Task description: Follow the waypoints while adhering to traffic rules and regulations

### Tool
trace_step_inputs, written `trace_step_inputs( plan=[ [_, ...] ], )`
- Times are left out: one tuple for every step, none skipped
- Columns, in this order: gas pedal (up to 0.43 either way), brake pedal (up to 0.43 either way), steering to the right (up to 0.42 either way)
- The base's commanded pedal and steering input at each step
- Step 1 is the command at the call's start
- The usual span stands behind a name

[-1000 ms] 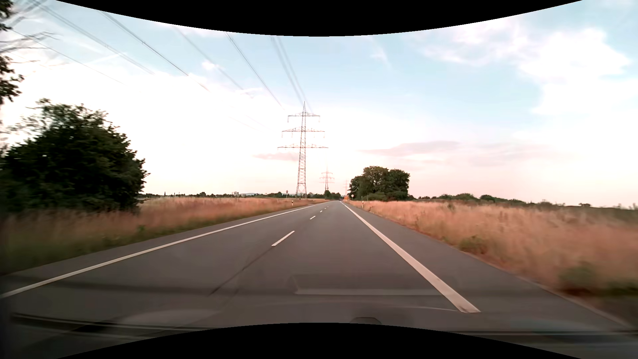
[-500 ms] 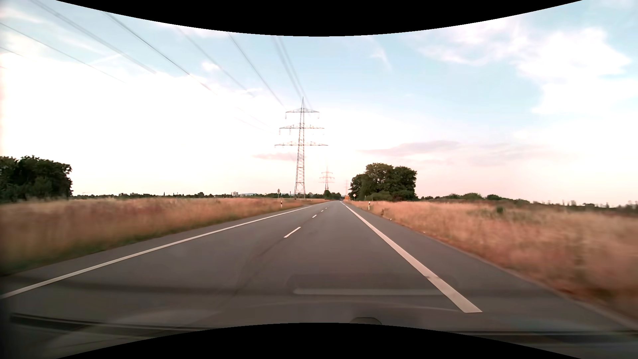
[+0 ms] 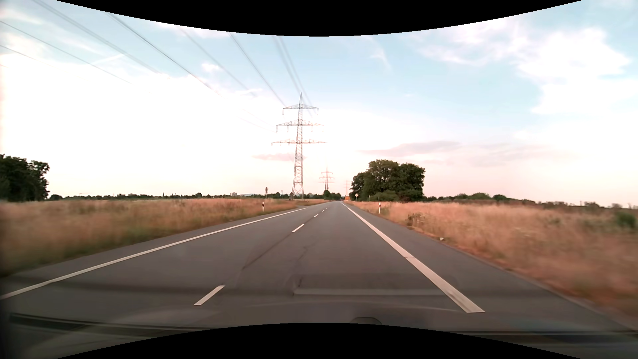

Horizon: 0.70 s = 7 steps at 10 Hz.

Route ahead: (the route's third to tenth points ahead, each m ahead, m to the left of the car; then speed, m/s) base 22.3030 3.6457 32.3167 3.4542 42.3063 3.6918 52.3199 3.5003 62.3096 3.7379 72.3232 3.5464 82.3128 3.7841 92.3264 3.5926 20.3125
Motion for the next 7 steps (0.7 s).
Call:
trace_step_inputs(
  plan=[
    [0.087,0.000,-0.002],
    [0.087,0.000,-0.002],
    [0.087,0.000,-0.002],
    [0.098,0.000,-0.002],
    [0.098,0.000,-0.002],
    [0.098,0.000,-0.002],
    [0.098,0.000,-0.002]
  ],
)
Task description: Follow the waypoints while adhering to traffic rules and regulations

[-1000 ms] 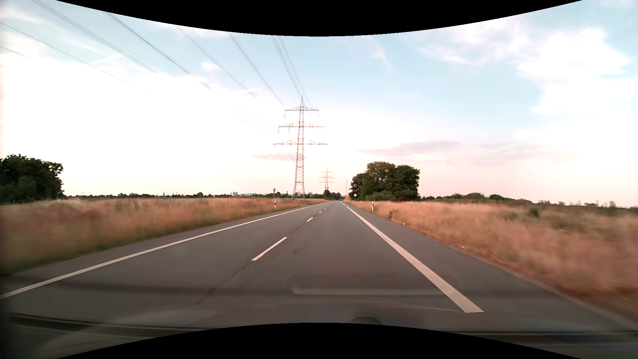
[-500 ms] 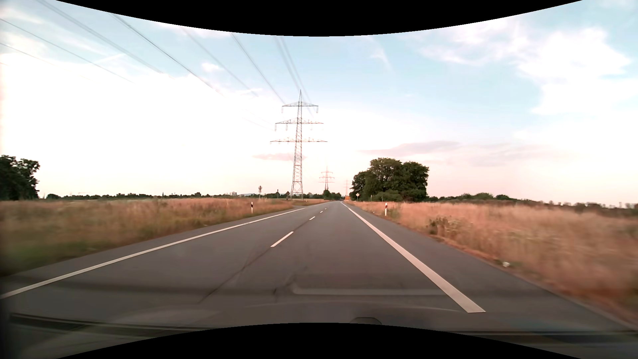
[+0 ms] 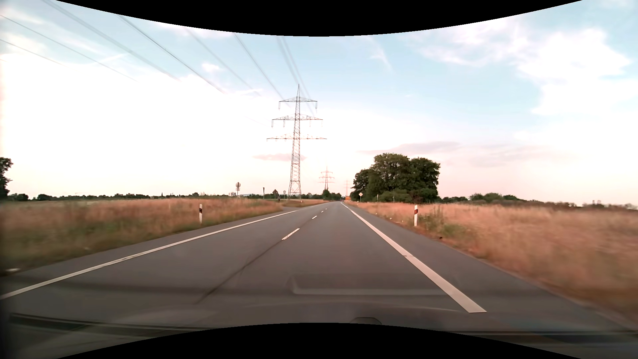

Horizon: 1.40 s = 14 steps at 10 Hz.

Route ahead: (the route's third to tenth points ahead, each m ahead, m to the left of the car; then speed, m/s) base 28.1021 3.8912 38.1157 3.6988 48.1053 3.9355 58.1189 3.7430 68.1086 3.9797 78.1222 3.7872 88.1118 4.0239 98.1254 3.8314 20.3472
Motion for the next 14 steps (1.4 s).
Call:
trace_step_inputs(
  plan=[
    [0.098,0.000,-0.002],
    [0.098,0.000,-0.002],
    [0.098,0.000,-0.002],
    [0.098,0.000,-0.002],
    [0.098,0.000,-0.002],
    [0.098,0.000,-0.002],
    [0.098,0.000,-0.002],
    [0.098,0.000,-0.002],
    [0.098,0.000,-0.002],
    [0.098,0.000,-0.002],
    [0.098,0.000,-0.002],
    [0.098,0.000,-0.003],
    [0.098,0.000,-0.003],
    [0.098,0.000,-0.003]
  ],
)
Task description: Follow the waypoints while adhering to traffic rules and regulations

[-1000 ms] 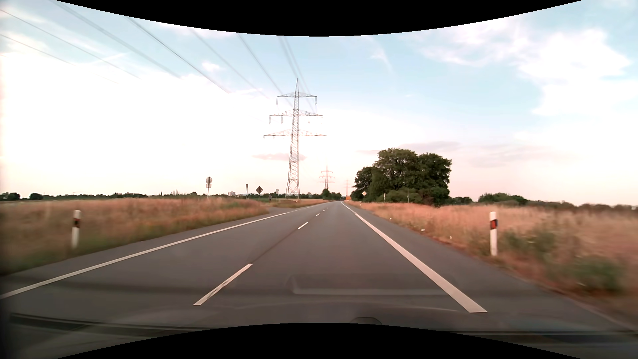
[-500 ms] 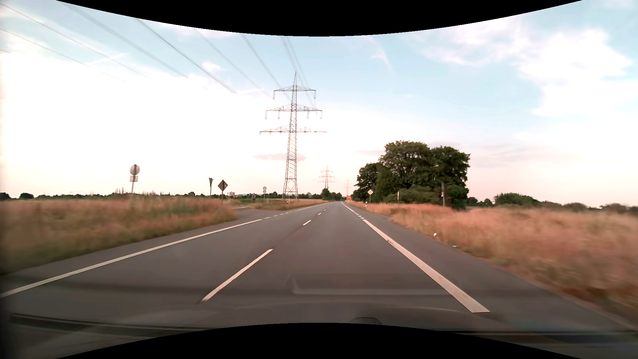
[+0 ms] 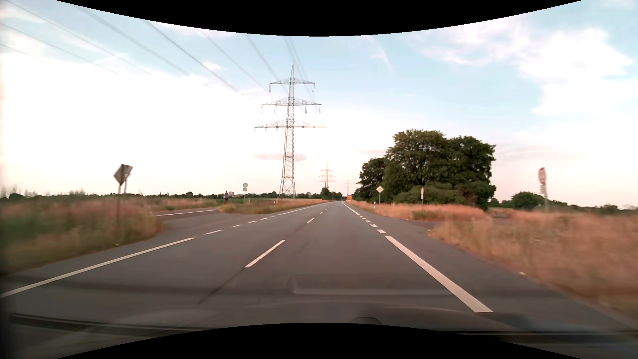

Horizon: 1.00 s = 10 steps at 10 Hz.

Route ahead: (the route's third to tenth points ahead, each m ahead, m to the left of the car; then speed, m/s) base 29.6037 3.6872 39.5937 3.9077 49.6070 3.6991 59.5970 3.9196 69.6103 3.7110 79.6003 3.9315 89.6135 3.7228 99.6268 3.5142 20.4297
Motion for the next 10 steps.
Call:
trace_step_inputs(
  plan=[
    [0.098,0.000,-0.002],
    [0.098,0.000,-0.002],
    [0.098,0.000,-0.002],
    [0.098,0.000,-0.001],
    [0.098,0.000,0.000],
    [0.098,0.000,0.000],
    [0.098,0.000,-0.001],
    [0.098,0.000,0.000],
    [0.098,0.000,0.000],
    [0.079,0.000,-0.001]
  ],
)
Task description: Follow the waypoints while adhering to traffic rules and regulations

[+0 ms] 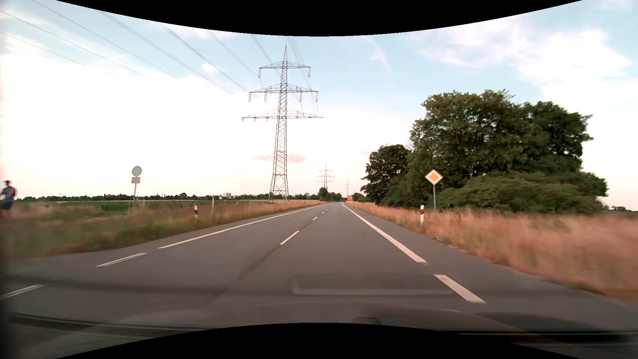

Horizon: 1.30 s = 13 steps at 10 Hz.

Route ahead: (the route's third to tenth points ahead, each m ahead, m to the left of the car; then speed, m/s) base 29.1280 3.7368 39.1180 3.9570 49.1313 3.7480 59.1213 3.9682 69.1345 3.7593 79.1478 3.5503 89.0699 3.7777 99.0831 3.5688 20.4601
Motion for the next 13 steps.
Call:
trace_step_inputs(
  plan=[
    [0.067,0.000,-0.001],
    [0.059,0.000,-0.001],
    [0.028,0.000,-0.001],
    [0.020,0.000,-0.001],
    [0.008,0.000,-0.001],
    [0.000,0.000,-0.001],
    [0.000,0.000,-0.001],
    [0.000,0.000,-0.002],
    [0.000,0.000,-0.001],
    [0.000,0.000,-0.001],
    [0.000,0.000,-0.001],
    [0.000,0.000,-0.002],
    [0.000,0.000,-0.002]
  ],
)
